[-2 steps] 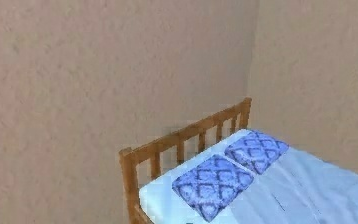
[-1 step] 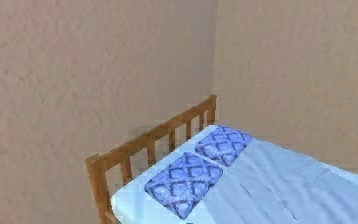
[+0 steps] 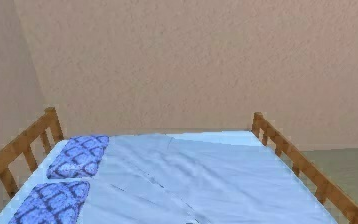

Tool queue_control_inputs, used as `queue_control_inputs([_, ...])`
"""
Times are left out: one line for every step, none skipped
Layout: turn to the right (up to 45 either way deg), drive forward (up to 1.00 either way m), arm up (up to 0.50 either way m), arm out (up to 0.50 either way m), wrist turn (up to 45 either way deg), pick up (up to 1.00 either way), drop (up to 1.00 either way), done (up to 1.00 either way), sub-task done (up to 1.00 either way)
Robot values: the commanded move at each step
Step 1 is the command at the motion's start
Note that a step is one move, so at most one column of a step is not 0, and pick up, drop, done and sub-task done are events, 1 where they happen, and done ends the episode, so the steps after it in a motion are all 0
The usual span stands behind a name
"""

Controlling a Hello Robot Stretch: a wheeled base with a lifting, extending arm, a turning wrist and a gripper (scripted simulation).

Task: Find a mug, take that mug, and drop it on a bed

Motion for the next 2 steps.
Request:
queue_control_inputs([6.0, 0.0, 0.0, 0.0, 0.0, 0.0, 0.0, 0.0, 0.0])
queue_control_inputs([0.0, 0.2, 0.0, 0.0, 0.0, 0.0, 0.0, 0.0, 0.0])
